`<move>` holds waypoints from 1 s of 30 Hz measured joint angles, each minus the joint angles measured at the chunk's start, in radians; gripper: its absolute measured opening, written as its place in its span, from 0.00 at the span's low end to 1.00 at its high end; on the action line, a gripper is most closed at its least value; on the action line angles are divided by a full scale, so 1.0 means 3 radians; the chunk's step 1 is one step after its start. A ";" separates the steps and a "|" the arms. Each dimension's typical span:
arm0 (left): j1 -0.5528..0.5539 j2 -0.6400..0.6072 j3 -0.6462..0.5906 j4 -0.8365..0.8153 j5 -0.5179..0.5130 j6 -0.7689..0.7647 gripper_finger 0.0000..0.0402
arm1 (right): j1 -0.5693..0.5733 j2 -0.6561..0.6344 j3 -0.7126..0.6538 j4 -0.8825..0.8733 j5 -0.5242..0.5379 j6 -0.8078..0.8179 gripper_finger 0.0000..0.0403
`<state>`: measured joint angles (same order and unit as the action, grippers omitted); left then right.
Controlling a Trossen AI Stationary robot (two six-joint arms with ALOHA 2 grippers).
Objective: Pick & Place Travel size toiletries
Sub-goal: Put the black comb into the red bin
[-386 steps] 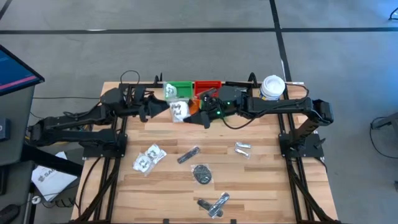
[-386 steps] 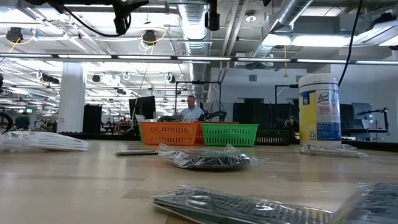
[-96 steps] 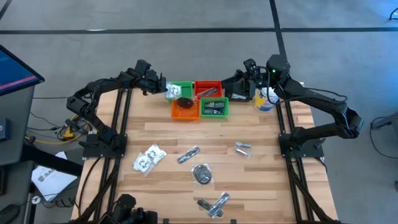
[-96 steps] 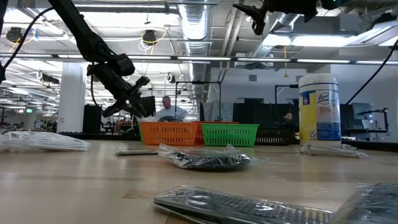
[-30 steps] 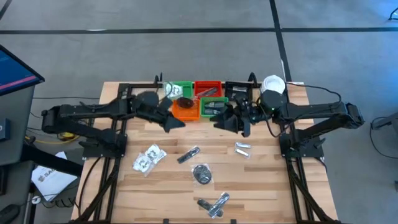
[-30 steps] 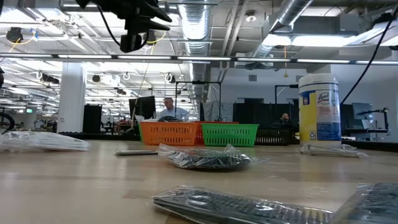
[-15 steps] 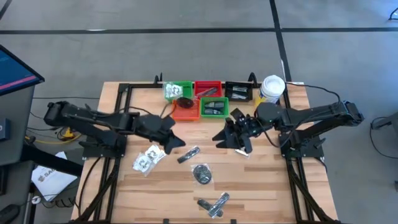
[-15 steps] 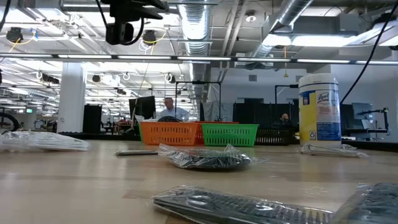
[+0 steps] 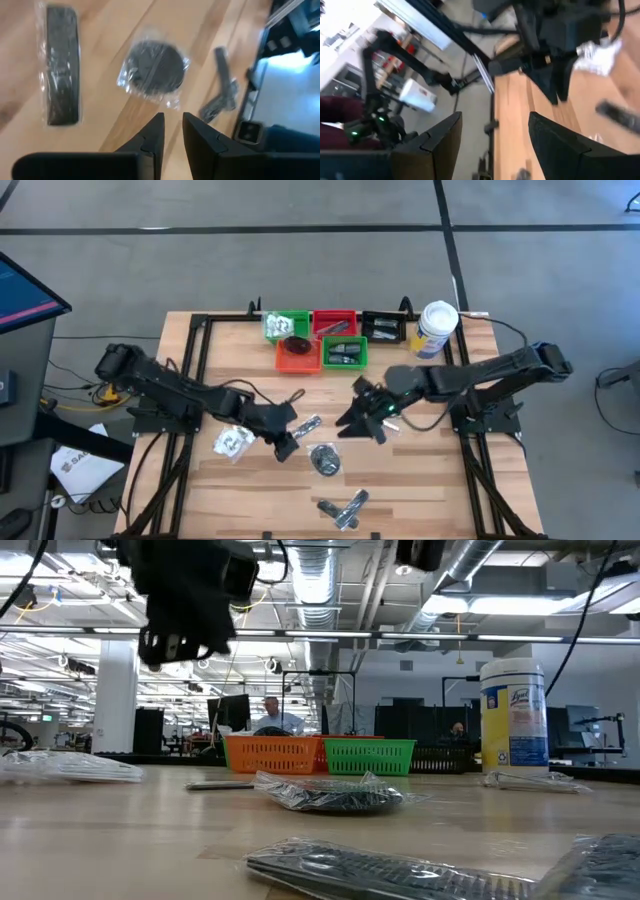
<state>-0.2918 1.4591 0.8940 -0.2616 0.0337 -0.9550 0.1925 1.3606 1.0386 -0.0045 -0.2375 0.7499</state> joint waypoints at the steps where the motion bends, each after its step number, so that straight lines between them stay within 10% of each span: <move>1: -0.0021 0.0053 0.0000 0.0008 -0.0001 -0.0003 0.15 | 0.0016 0.0073 0.0000 0.0008 0.0000 0.0005 0.55; 9: -0.0129 0.0425 0.0000 -0.0012 0.0029 -0.0009 0.07 | 0.0088 0.0612 0.0001 0.0043 -0.0078 0.0010 0.42; 19: -0.0111 0.0649 -0.0058 -0.0034 0.0139 -0.0002 0.00 | 0.0086 0.1031 0.0005 0.0225 -0.0094 0.0008 0.03; 30: 0.0044 0.0595 -0.0518 0.0057 0.0158 -0.0141 0.00 | 0.0072 0.1046 0.0003 0.0218 -0.0094 0.0001 0.01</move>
<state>-0.2787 1.6377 0.7387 -0.2447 0.0812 -0.9972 0.2142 1.6745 1.0393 0.0610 -0.2657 0.7503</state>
